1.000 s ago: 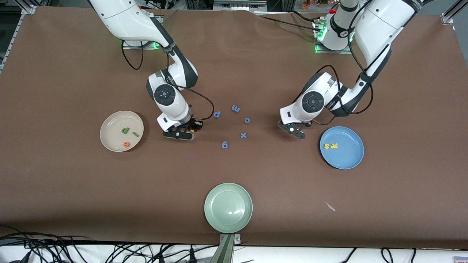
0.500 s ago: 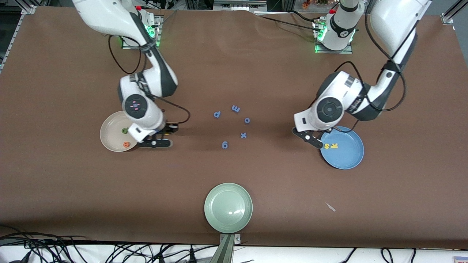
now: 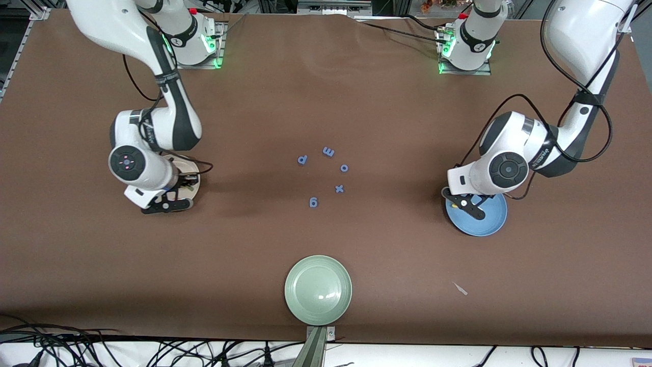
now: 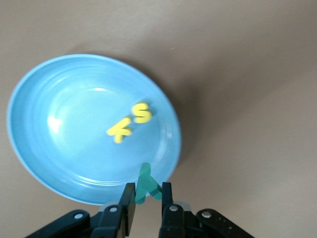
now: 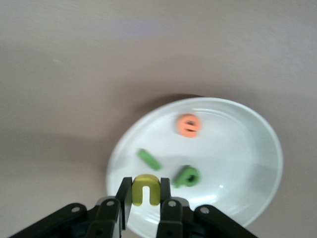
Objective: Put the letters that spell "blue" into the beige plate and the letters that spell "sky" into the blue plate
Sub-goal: 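Place the n in the cream plate while the left gripper places the y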
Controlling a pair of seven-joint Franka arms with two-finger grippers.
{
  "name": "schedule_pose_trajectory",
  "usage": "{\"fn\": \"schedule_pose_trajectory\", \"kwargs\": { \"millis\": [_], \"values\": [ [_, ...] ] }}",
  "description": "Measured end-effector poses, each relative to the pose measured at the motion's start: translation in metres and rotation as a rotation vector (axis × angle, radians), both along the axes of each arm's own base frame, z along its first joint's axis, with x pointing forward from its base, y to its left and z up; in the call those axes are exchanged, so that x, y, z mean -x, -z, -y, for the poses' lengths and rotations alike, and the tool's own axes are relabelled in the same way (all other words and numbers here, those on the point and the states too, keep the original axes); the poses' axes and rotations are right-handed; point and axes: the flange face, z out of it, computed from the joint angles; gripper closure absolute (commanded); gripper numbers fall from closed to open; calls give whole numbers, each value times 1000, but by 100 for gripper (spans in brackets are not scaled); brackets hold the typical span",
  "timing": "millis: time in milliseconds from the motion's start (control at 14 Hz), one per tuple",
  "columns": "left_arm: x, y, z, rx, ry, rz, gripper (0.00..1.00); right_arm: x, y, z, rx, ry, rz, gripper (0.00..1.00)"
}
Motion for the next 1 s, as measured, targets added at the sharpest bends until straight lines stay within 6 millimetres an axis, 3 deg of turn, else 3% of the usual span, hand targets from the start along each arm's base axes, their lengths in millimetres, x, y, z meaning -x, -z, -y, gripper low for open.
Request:
{"fn": "schedule_pose_trajectory", "kwargs": {
  "millis": [71,214,429,571,714,786,857,929,1000],
  "values": [
    [-1,5,-2,3,6,3,99,0,3,13,-1,2,-11,0],
    [-2,14,-6,9,2,0,99,-2,4,29,-3,20,-15,0],
    [-5,17,-14,17,-3,2,98,-8,-8,21,-12,8,-3,0],
    [-7,20,-19,24,2,15,98,-15,-31,8,-17,-2,-32,0],
    [-9,28,-26,36,-2,18,97,-23,-68,0,-20,-3,-73,0],
    [-10,31,-28,40,-5,16,90,-27,-90,-3,-22,-2,-92,0],
    [-9,33,-29,42,-6,13,58,-29,-112,-6,-24,0,-108,0],
    [-9,35,-30,43,-7,9,12,-31,-133,-9,-23,6,-118,0],
    [-8,38,-29,44,-6,3,0,-33,-154,-12,-22,19,-123,0]
  ]
}}
